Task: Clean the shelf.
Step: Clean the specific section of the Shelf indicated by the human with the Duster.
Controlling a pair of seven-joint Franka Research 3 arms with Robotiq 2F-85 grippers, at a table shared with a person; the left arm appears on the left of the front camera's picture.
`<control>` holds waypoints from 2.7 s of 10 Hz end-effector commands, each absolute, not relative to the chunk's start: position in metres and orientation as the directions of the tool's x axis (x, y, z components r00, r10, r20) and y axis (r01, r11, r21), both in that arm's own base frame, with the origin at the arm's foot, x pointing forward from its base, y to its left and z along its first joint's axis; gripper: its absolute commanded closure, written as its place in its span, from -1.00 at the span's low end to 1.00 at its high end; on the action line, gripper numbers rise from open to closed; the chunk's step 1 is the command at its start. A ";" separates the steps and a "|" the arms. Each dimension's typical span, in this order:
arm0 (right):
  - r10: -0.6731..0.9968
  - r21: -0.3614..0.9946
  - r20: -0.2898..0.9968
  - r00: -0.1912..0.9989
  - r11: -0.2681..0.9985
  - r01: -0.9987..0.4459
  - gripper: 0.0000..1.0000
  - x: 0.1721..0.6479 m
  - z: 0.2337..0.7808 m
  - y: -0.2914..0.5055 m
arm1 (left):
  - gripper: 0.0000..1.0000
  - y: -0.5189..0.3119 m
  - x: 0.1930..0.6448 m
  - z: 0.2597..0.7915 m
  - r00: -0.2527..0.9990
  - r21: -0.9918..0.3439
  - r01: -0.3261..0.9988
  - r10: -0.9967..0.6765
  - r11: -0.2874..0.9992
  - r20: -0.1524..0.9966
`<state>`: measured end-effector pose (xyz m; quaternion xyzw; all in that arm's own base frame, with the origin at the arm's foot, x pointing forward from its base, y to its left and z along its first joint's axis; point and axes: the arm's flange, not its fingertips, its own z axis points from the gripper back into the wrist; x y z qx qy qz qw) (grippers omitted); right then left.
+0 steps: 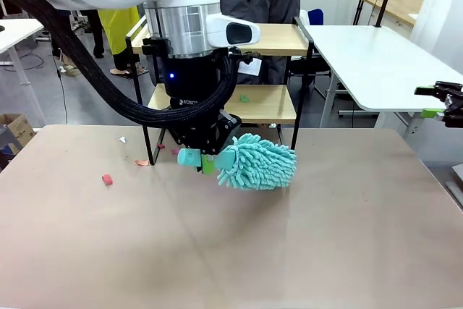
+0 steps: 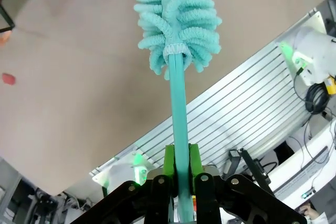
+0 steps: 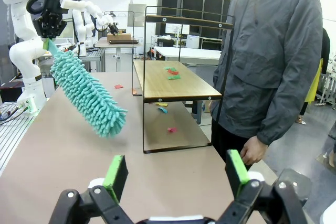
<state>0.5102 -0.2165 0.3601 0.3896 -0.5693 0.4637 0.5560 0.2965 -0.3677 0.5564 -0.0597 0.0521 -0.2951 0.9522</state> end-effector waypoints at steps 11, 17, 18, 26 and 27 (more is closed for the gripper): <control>0.076 -0.100 0.994 -0.083 0.267 -0.958 -1.00 0.511 0.363 -0.216 | 0.74 -0.482 0.302 0.475 0.970 -0.061 0.186 -0.173 0.981 0.171; 0.076 -0.100 0.994 -0.083 0.267 -0.958 -1.00 0.511 0.363 -0.216 | 0.74 -0.533 0.333 0.433 0.943 -0.053 0.131 -0.108 0.990 0.316; 0.076 -0.100 0.994 -0.083 0.267 -0.958 -1.00 0.511 0.363 -0.216 | 0.74 -0.536 0.344 0.424 0.946 -0.062 0.098 -0.073 0.993 0.317; 0.076 -0.100 0.994 -0.083 0.267 -0.958 -1.00 0.511 0.363 -0.216 | 0.74 -0.536 0.396 0.392 0.987 -0.042 0.037 -0.029 0.998 0.161; 0.076 -0.100 0.994 -0.083 0.267 -0.958 -1.00 0.511 0.363 -0.216 | 0.74 -0.531 0.391 0.391 0.963 -0.058 0.055 -0.038 0.997 0.267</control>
